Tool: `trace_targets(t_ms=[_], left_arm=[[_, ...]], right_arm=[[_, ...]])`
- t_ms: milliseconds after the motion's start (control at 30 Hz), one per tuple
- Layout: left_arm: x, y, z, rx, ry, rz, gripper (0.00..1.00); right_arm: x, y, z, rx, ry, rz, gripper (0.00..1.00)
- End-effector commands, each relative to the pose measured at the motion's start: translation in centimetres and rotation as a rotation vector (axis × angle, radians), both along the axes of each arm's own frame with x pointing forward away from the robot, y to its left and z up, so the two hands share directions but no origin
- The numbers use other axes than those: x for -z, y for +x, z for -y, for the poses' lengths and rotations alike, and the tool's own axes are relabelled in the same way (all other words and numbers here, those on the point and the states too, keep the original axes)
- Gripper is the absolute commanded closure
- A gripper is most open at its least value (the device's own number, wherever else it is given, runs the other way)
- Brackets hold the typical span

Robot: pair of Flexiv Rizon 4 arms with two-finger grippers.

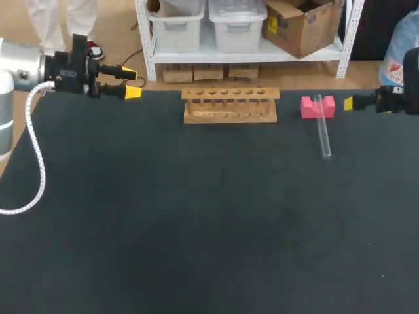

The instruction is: Grasp the test tube, adjust it, and insert it.

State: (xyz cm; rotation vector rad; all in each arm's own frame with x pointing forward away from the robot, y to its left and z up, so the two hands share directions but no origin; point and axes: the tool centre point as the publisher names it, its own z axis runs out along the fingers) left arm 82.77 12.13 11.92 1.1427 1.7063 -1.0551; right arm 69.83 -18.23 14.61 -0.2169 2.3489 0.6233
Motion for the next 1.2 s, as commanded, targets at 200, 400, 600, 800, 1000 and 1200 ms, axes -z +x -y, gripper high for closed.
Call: trace_targets(t_ms=[200,400,600,800,1000,1200], left_arm=[[0.4,1.0,0.5,0.058,-0.021,-0.009,0.0],[0.4,1.0,0.5,0.058,-0.021,-0.009,0.0],[0.4,1.0,0.5,0.058,-0.021,-0.009,0.0],[0.4,1.0,0.5,0.058,-0.021,-0.009,0.0],[0.4,1.0,0.5,0.058,-0.021,-0.009,0.0],[0.4,1.0,0.5,0.058,-0.021,-0.009,0.0]], right_arm=[[-0.1,-0.1,0.0,0.003,-0.004,0.0,0.0],[-0.1,-0.1,0.0,0.003,-0.004,0.0,0.0],[-0.1,-0.1,0.0,0.003,-0.004,0.0,0.0],[0.0,0.4,-0.2,0.015,-0.06,0.005,0.0],[1.2,2.6,-0.8,0.138,-0.236,0.008,0.0],[2.6,4.2,-1.0,0.27,-0.371,0.071,0.0]])
